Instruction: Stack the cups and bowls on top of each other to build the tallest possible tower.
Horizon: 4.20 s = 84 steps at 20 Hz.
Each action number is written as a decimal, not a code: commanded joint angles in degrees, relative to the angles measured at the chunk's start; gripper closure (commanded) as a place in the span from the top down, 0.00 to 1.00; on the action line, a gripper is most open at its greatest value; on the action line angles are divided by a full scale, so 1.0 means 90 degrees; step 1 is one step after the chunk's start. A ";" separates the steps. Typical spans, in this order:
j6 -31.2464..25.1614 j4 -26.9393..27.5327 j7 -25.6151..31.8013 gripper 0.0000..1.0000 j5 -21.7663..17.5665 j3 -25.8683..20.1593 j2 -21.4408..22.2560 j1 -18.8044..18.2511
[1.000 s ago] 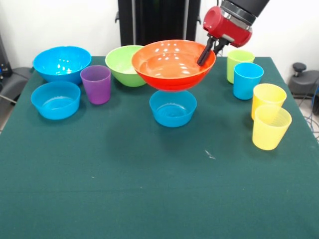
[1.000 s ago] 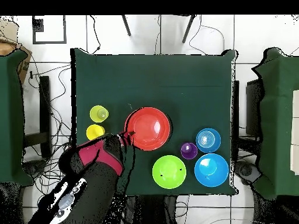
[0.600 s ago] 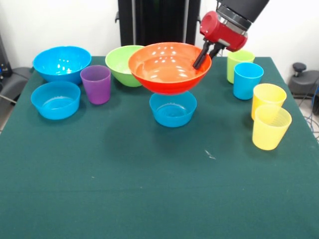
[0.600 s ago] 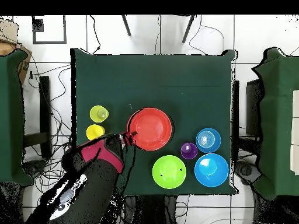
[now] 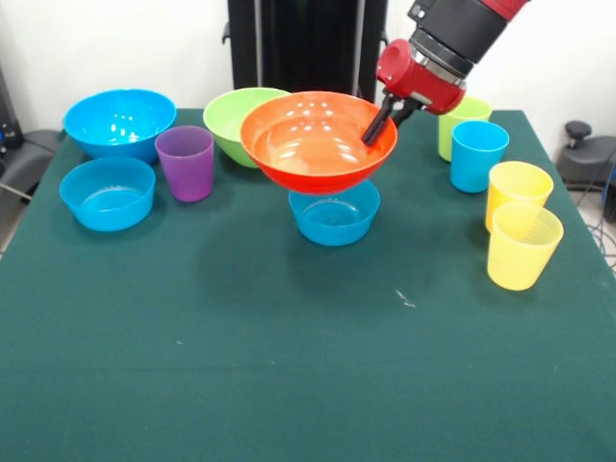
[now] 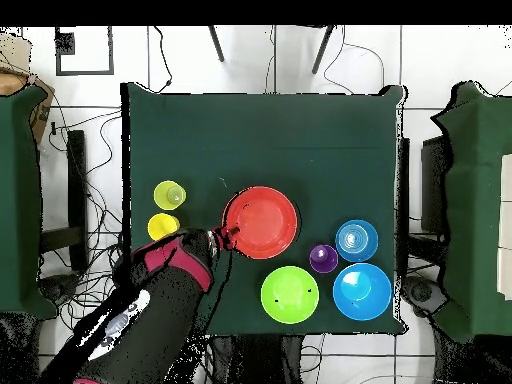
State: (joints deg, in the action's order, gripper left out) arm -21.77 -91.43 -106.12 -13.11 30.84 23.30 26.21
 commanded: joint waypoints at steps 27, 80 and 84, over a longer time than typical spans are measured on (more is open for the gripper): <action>-0.0041 0.0677 -0.1300 0.00 0.0922 -0.0238 -0.0496 0.0236; -0.0075 0.0538 -0.0999 0.00 0.1125 -0.0198 -0.0730 0.0207; -0.0149 0.0376 -0.0986 0.00 0.1068 -0.0121 -0.0613 0.0274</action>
State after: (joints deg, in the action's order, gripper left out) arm -21.79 -87.11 -106.13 -4.02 33.02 15.89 28.65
